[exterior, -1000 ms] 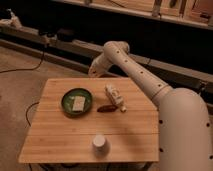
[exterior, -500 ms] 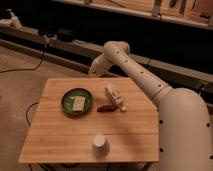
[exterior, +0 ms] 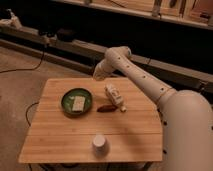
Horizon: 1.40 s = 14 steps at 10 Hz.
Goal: Push the ceramic bowl across the table
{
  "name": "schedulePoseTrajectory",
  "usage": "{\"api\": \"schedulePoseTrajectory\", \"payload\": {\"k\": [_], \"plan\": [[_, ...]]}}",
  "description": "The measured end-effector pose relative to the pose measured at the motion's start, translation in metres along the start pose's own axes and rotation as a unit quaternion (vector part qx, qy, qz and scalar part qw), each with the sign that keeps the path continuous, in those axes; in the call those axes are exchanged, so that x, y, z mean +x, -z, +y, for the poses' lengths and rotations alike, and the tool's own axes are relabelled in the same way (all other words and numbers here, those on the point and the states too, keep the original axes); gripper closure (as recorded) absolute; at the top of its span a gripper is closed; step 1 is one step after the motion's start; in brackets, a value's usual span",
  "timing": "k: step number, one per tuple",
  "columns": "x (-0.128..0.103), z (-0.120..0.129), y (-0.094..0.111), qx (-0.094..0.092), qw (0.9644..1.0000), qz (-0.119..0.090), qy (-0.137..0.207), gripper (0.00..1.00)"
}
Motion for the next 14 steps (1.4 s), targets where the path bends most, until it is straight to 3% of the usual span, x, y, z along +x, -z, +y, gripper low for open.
{"api": "schedulePoseTrajectory", "payload": {"k": [3,5,10,14], "plan": [[-0.011,-0.001,-0.020,0.033,0.9993,0.009,0.014,1.00],[-0.014,0.001,-0.032,0.045,0.9987,0.008,0.024,1.00],[-0.009,0.025,-0.062,0.027,0.9994,-0.001,0.023,1.00],[0.003,0.027,-0.086,0.014,0.9994,0.000,0.032,1.00]]}}
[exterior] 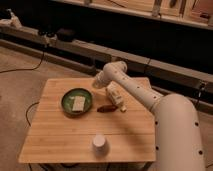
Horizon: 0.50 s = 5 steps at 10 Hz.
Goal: Push the ceramic bowl across the table
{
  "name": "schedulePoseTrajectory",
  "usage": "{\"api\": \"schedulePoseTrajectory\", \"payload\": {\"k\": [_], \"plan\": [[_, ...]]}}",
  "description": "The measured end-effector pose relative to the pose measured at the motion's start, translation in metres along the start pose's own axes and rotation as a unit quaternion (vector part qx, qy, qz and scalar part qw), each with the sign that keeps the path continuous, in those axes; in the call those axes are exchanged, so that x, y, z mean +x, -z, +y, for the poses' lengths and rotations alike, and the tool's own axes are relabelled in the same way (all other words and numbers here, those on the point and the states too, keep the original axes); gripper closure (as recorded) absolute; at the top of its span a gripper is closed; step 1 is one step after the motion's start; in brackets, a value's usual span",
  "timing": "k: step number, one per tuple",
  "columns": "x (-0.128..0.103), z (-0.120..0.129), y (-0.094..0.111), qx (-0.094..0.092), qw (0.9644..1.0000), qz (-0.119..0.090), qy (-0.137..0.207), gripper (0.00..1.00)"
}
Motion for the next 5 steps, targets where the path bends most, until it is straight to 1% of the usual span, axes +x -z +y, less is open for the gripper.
{"api": "schedulePoseTrajectory", "payload": {"k": [2,5], "plan": [[0.007,-0.003,-0.011,0.004,1.0000,0.002,0.007,1.00],[0.012,-0.015,-0.028,0.014,0.9996,0.003,0.026,1.00]]}}
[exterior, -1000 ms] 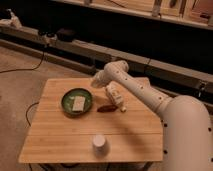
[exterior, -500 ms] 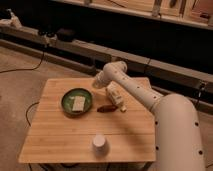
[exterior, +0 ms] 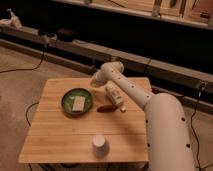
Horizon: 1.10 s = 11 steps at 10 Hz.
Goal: Push the ceramic bowl across the table
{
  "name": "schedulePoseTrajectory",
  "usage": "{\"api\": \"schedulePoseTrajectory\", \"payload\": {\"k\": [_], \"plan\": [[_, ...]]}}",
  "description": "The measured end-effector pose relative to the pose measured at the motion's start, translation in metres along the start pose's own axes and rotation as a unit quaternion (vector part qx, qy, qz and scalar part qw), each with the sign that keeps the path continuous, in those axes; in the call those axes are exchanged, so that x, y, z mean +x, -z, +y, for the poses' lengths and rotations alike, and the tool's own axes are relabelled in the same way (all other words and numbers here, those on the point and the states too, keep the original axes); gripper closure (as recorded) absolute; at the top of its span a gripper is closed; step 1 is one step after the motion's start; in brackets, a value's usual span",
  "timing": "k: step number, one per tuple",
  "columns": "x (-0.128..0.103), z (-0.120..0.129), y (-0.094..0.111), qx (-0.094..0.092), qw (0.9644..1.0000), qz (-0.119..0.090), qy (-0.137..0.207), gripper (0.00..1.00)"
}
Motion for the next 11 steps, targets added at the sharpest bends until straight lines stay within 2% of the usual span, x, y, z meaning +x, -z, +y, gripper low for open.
{"api": "schedulePoseTrajectory", "payload": {"k": [9,11], "plan": [[-0.014,-0.035,-0.048,0.023,0.9971,-0.046,0.056,1.00],[-0.015,-0.041,-0.054,0.027,0.9964,-0.053,0.061,1.00]]}}
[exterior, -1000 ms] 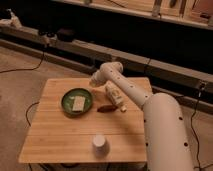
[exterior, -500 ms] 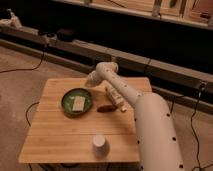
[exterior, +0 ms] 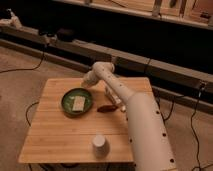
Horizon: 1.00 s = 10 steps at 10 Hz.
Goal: Push the ceramic bowl across the table
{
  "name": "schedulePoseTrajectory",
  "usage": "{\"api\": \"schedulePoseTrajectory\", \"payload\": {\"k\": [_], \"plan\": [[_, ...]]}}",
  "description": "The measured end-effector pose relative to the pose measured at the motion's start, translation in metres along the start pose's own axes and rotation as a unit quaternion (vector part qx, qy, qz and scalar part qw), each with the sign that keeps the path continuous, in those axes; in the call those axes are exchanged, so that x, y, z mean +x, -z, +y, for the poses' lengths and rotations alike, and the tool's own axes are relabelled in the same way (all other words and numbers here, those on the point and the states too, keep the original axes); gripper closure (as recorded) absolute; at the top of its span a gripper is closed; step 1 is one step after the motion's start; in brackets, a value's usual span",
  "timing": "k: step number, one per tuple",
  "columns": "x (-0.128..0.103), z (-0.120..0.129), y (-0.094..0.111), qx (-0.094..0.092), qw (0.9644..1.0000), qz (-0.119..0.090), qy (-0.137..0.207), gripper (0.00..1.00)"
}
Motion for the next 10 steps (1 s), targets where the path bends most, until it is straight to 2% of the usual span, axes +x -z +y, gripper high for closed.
{"api": "schedulePoseTrajectory", "payload": {"k": [2,5,10], "plan": [[-0.001,-0.007,-0.003,0.007,1.0000,-0.006,0.003,1.00],[-0.016,-0.027,-0.013,0.021,0.9992,-0.028,0.021,1.00],[-0.049,-0.031,-0.016,0.022,0.9968,-0.067,0.038,1.00]]}}
